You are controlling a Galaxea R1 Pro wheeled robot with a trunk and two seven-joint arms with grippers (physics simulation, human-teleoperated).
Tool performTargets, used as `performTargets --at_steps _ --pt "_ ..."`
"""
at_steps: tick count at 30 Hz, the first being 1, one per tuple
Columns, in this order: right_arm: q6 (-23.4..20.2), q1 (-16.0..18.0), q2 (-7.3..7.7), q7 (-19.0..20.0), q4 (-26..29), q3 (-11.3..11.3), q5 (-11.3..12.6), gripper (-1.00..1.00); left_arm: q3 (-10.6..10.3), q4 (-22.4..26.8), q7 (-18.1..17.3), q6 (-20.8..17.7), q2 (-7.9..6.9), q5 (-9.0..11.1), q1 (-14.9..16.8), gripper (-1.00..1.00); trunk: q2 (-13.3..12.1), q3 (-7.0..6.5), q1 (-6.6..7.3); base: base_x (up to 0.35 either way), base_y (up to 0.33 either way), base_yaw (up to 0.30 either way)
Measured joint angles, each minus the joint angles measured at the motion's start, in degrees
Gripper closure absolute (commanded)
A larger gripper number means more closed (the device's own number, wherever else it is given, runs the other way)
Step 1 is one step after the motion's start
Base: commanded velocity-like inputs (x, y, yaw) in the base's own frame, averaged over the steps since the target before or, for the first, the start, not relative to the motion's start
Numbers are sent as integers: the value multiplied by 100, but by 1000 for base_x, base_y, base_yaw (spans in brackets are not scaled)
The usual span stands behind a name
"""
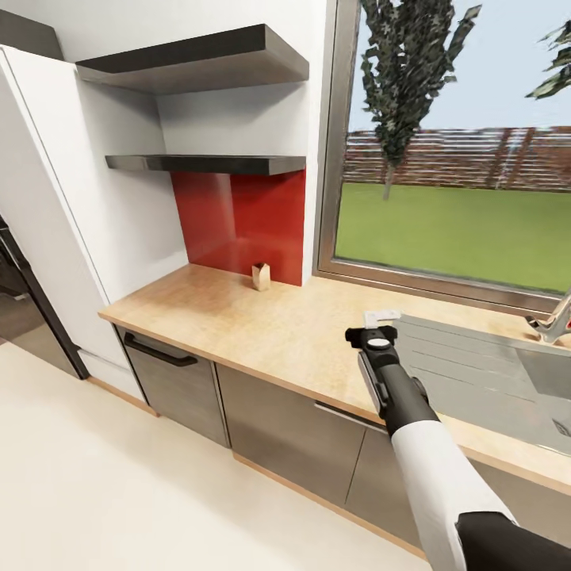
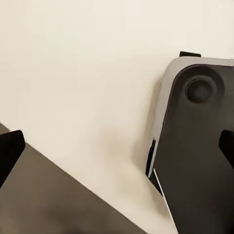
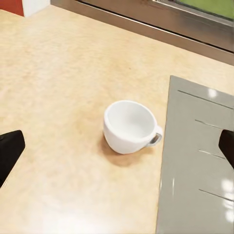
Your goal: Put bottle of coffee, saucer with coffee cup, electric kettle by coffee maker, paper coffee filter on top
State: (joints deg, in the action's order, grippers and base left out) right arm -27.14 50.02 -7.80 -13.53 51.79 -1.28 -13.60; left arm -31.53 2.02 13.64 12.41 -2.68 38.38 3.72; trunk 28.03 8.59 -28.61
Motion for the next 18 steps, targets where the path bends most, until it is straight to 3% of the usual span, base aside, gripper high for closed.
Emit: performTargets --at_steps 5,18 --pt "-138 7 -37 -5 81 -3 1 -100 12 8 -39 21 -57 95 -11 -100 0 0 0 0 0 0" --pt "-560 278 -50 -18 501 -17 8 -100 28 9 -62 29 -63 93 -13 -100 0 0 0 0 0 0"
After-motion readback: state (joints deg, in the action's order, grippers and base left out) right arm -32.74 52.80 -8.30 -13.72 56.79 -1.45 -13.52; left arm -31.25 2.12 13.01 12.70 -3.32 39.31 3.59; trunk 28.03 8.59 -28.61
